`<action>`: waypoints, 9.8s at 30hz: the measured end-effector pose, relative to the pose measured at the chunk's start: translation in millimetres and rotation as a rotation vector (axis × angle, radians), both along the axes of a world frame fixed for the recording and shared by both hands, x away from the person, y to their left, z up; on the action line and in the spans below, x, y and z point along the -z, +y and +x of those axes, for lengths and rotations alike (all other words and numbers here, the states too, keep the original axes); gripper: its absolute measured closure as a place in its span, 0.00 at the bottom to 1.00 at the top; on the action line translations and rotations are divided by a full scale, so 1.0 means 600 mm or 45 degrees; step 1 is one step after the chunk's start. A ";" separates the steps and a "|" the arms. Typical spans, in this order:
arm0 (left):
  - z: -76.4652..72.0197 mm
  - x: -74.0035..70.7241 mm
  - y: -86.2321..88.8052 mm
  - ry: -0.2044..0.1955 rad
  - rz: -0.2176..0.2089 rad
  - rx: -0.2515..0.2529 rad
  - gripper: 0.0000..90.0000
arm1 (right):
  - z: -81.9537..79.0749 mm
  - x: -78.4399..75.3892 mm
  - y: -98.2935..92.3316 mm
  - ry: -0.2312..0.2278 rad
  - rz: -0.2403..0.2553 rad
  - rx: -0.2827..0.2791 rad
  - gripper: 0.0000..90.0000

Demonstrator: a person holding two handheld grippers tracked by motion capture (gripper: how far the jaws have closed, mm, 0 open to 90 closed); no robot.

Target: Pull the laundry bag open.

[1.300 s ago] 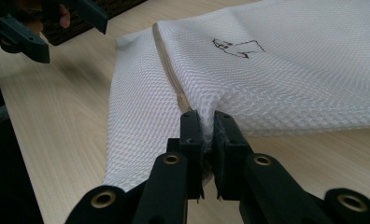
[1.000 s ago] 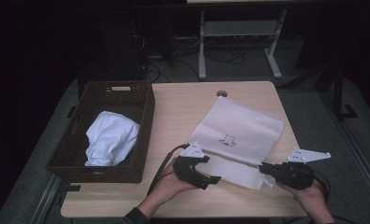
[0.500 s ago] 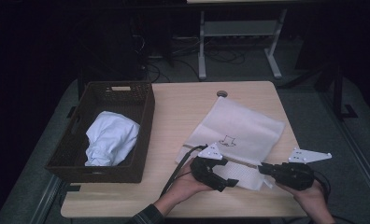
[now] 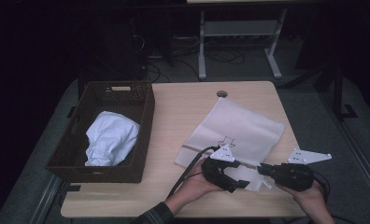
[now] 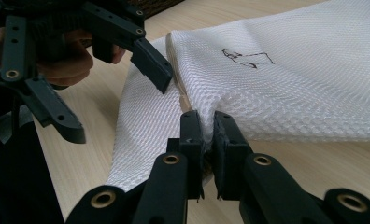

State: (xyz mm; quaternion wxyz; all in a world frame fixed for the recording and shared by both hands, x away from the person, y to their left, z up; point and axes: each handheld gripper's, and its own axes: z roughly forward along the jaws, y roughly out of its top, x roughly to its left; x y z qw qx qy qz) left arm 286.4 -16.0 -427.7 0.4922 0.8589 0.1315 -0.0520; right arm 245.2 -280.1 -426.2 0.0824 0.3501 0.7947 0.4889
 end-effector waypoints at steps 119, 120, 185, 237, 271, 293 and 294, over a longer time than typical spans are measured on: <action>0.030 0.009 -0.002 0.093 0.087 -0.101 0.97 | -0.011 -0.001 -0.008 -0.025 -0.041 0.001 0.93; 0.030 0.009 -0.002 0.093 0.087 -0.101 0.97 | -0.011 -0.001 -0.008 -0.025 -0.041 0.001 0.93; 0.063 0.015 0.096 0.120 0.128 -0.216 0.97 | -0.017 -0.004 -0.017 -0.070 -0.089 0.079 0.94; 0.077 0.025 0.153 0.138 0.179 -0.278 0.97 | -0.015 -0.002 -0.030 -0.075 -0.119 0.129 0.94; 0.105 0.038 0.217 0.144 0.282 -0.446 0.97 | -0.007 0.002 -0.064 -0.076 -0.158 0.244 0.94; 0.161 0.036 0.169 0.101 0.283 -0.441 0.96 | 0.026 0.029 -0.077 -0.026 -0.268 0.343 0.90; 0.166 0.035 0.165 0.096 0.285 -0.436 0.96 | 0.027 0.029 -0.080 -0.025 -0.265 0.351 0.89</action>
